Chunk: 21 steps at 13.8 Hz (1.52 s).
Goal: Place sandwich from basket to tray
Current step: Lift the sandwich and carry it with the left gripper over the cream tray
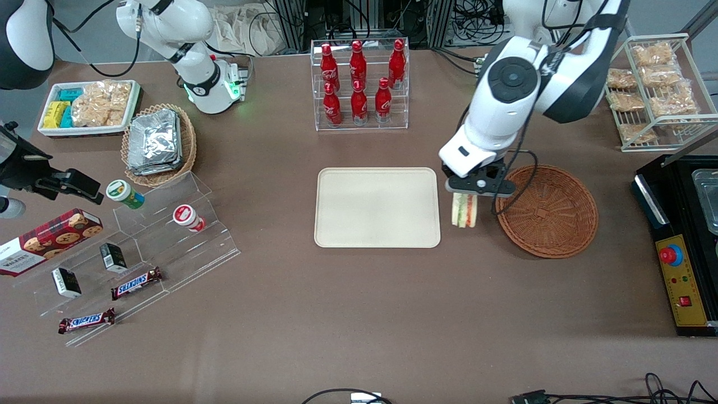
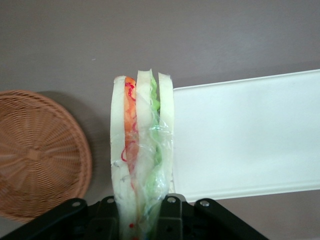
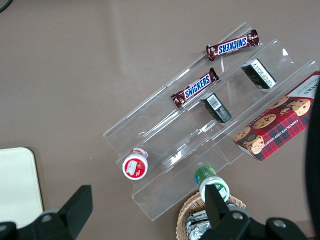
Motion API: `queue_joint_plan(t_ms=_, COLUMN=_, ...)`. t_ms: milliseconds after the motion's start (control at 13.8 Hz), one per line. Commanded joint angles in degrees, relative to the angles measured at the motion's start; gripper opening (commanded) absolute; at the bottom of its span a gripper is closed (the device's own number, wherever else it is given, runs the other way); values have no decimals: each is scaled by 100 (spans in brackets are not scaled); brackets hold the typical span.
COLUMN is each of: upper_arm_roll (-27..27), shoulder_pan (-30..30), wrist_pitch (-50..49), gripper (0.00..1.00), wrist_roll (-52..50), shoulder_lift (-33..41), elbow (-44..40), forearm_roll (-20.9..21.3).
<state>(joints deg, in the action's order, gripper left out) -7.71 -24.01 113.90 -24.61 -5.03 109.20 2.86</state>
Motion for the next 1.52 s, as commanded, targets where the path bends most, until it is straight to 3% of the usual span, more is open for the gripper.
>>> queue_joint_plan(t_ms=0, upper_arm_roll=68, shoulder_pan=-419, wrist_pitch=298, gripper=16, wrist_roll=-456, shoulder_lift=-541, elbow=-284, forearm_roll=39)
queue_joint_plan(t_ms=723, upper_arm_roll=85, shoulder_pan=-1044, wrist_pitch=1265, gripper=16, wrist_roll=-1283, shoulder_lift=-1798, elbow=-180, forearm_roll=135)
queue_joint_plan(t_ms=1157, upper_arm_roll=76, shoulder_pan=-1044, wrist_pitch=1766, gripper=16, wrist_roll=-1433, shoulder_lift=-1984, elbow=250, forearm_roll=478)
queue_joint_plan(t_ms=1446, upper_arm_roll=85, shoulder_pan=-1158, wrist_pitch=1820, gripper=16, wrist_roll=-1450, shoulder_lift=-1958, elbow=532, forearm_roll=487)
